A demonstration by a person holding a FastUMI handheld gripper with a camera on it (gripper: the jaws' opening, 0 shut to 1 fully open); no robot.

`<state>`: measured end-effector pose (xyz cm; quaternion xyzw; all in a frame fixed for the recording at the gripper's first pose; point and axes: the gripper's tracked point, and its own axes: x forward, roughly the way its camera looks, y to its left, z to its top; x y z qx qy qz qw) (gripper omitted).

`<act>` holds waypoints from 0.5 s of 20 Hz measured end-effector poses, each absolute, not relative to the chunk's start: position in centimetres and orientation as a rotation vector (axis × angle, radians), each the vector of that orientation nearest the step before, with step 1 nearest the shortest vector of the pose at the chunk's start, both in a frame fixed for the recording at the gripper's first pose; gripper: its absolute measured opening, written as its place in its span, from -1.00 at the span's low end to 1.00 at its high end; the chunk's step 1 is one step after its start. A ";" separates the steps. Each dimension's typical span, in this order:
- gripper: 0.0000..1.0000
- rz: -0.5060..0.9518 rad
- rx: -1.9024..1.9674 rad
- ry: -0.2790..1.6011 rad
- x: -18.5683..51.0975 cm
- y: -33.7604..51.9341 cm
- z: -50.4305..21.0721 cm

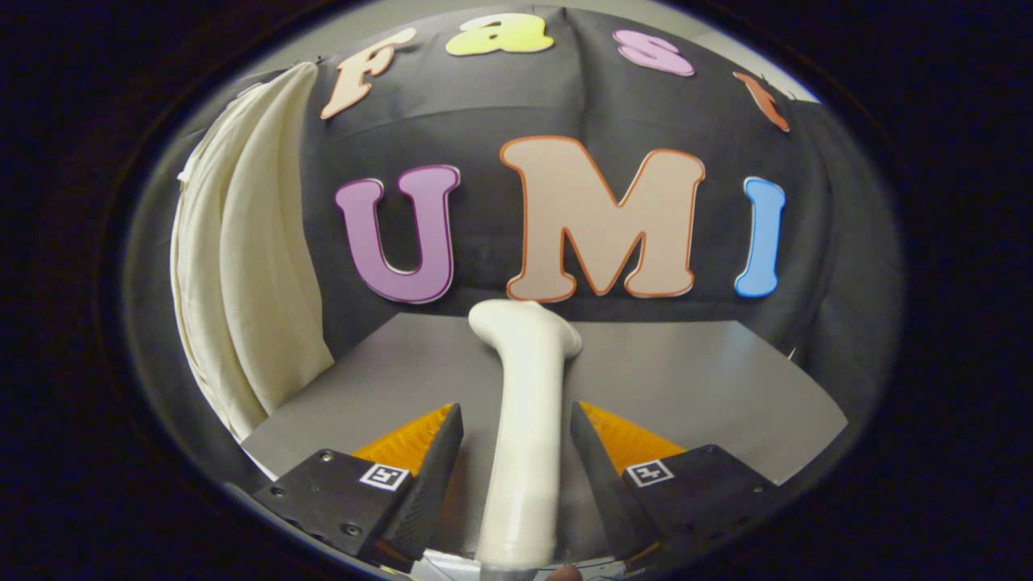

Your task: Iron the clothes twice with a garment steamer, once on the left side and once on the right side.

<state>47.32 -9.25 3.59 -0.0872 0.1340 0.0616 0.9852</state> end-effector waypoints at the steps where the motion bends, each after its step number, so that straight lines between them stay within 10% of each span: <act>1: 0.55 0.119 -0.171 0.290 47.5 -9.5 3.0; 10: -0.20 0.175 -0.139 0.286 46.6 -8.8 4.0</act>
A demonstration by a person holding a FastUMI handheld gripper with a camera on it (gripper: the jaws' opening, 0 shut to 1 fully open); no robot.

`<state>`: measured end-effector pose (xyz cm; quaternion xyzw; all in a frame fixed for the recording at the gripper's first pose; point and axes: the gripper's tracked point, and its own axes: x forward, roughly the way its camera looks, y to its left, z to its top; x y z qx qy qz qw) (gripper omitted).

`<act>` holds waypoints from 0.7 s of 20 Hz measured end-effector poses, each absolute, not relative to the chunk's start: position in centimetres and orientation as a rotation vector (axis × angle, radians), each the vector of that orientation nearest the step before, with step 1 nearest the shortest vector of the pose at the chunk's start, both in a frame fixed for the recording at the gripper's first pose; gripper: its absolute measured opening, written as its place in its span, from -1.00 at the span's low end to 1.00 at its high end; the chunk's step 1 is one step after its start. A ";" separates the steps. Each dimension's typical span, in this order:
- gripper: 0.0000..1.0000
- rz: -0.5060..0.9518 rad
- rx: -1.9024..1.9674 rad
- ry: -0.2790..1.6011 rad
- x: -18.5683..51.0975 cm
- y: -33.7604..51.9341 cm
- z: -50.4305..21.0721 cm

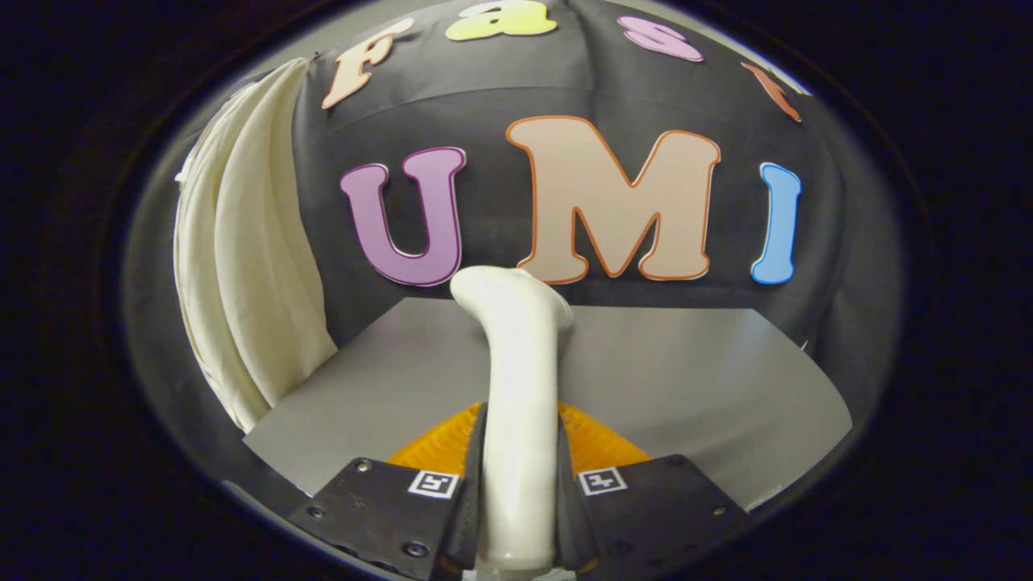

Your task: Iron the clothes twice with a garment steamer, once on the left side and once on the right side.

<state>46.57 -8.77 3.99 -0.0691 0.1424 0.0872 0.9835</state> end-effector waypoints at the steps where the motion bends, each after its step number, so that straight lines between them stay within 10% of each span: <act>1: -0.23 0.183 -0.127 0.281 46.0 -8.7 4.2; 14: -0.31 0.239 -0.082 0.111 33.9 -2.8 7.9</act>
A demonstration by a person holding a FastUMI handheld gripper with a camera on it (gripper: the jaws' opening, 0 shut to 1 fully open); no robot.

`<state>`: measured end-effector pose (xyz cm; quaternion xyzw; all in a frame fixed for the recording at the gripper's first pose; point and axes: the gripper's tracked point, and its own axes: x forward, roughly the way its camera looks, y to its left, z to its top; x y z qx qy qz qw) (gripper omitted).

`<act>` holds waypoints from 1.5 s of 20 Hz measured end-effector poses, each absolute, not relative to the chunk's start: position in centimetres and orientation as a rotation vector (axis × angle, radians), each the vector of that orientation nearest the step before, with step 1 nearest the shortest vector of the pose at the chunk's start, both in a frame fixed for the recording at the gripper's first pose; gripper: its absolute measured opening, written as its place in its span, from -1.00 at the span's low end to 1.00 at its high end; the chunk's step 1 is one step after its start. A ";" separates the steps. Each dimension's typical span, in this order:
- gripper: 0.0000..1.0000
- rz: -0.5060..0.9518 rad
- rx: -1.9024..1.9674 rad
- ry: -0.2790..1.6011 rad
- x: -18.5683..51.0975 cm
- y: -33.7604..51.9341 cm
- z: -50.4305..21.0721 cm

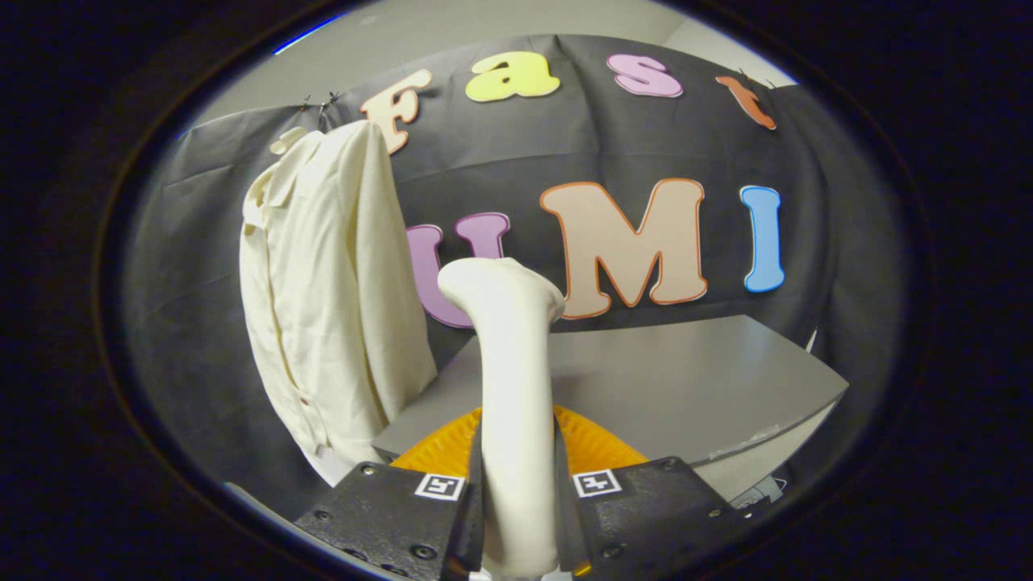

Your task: Iron the clothes twice with a garment steamer, once on the left side and once on the right side.

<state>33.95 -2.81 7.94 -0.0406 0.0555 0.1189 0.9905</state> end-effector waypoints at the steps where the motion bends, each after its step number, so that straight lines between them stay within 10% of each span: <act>1: -0.30 0.231 -0.090 0.105 33.0 -1.9 8.2; 15: -0.35 0.108 -0.039 0.037 20.9 17.4 7.6; 30: -0.36 0.070 -0.104 -0.109 23.2 34.0 9.1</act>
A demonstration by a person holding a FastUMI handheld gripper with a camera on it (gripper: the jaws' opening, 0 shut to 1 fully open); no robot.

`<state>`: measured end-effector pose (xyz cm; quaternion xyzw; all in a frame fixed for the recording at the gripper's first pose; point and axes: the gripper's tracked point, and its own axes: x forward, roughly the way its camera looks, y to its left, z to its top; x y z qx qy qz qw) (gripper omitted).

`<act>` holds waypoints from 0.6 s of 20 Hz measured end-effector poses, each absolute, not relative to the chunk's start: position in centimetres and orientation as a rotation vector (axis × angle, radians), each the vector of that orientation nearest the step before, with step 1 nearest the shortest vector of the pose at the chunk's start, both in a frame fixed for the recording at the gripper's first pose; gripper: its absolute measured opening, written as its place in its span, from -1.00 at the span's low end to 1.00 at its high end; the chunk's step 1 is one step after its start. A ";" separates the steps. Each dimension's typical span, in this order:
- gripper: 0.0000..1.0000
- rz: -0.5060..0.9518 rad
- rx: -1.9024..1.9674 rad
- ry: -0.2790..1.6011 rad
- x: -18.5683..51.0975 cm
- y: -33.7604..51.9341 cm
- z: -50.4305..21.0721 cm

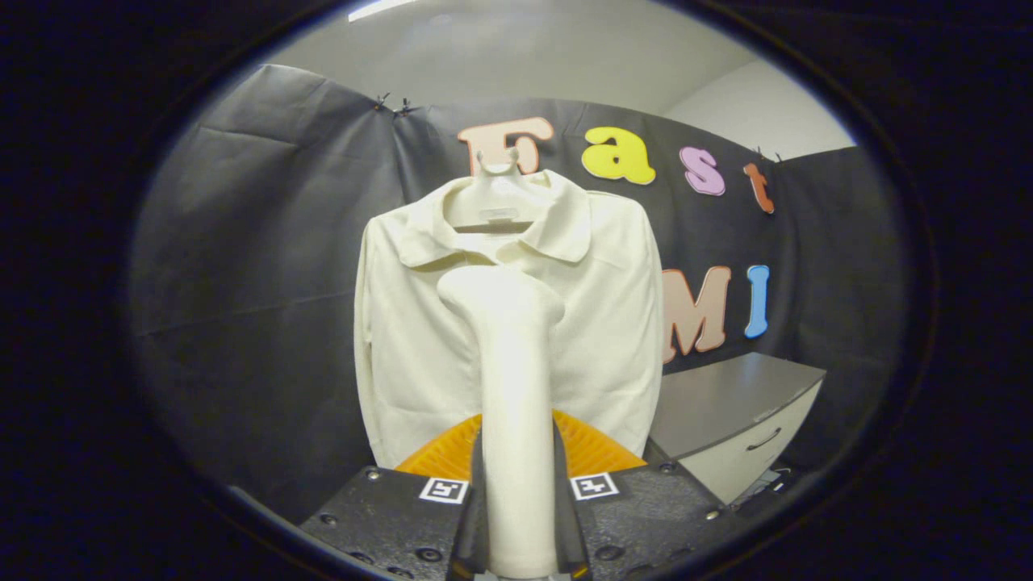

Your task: Iron the clothes twice with a garment steamer, once on the left side and once on the right side.

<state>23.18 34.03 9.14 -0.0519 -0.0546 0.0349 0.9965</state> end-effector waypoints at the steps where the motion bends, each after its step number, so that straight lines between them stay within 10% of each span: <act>1: -0.36 0.085 -0.100 -0.107 23.4 35.2 9.0; 12: -0.36 0.038 -0.182 -0.051 26.9 38.4 4.0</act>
